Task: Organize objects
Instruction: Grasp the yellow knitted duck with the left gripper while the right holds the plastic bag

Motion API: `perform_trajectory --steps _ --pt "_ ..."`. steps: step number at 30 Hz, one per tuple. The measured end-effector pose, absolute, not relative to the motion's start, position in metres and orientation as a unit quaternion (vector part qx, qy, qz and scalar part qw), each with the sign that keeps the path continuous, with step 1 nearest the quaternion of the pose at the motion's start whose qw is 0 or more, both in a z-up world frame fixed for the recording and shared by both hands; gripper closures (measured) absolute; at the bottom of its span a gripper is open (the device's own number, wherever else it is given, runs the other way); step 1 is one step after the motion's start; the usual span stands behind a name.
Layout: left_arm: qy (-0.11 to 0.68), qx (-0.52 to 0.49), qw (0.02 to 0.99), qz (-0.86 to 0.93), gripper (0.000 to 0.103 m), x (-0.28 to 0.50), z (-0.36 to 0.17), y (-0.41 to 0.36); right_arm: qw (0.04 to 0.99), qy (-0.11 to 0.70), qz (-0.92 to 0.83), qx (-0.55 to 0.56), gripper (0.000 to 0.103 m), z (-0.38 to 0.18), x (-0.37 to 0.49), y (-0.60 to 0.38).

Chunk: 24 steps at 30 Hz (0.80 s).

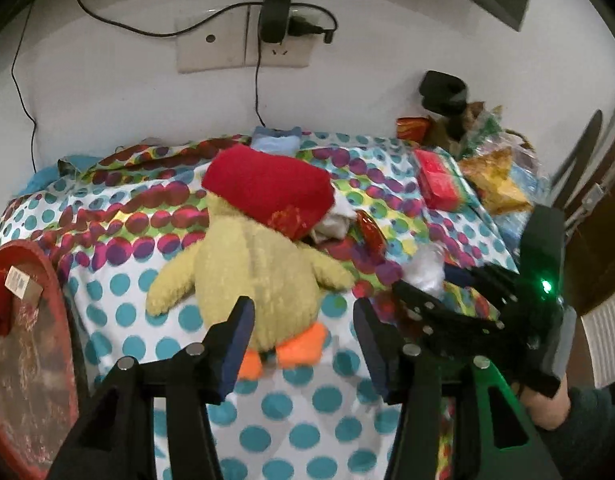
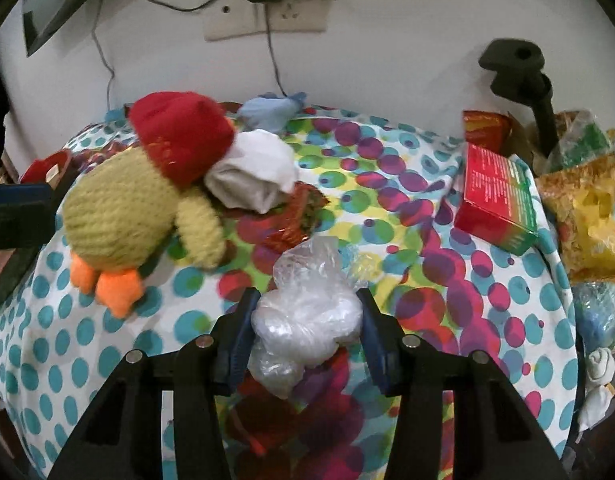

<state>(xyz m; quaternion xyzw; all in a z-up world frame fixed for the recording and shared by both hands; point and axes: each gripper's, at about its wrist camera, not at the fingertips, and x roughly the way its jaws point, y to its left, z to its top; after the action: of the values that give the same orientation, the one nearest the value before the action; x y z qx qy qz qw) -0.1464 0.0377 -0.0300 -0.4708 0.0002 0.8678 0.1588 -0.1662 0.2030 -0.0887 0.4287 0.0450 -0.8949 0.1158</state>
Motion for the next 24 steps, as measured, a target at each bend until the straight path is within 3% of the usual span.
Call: perform_trajectory --steps 11,18,24 --pt "0.072 -0.457 0.108 0.880 0.041 -0.191 -0.057 0.048 0.117 0.017 -0.896 0.428 0.057 -0.098 -0.188 0.204" --pt "0.091 -0.464 0.097 0.876 0.013 -0.206 -0.090 0.046 0.115 0.032 -0.893 0.433 0.052 -0.100 -0.193 0.198" --pt "0.005 -0.494 0.100 0.864 0.008 -0.220 -0.115 0.028 0.118 0.028 -0.893 0.433 0.051 -0.100 -0.194 0.195"
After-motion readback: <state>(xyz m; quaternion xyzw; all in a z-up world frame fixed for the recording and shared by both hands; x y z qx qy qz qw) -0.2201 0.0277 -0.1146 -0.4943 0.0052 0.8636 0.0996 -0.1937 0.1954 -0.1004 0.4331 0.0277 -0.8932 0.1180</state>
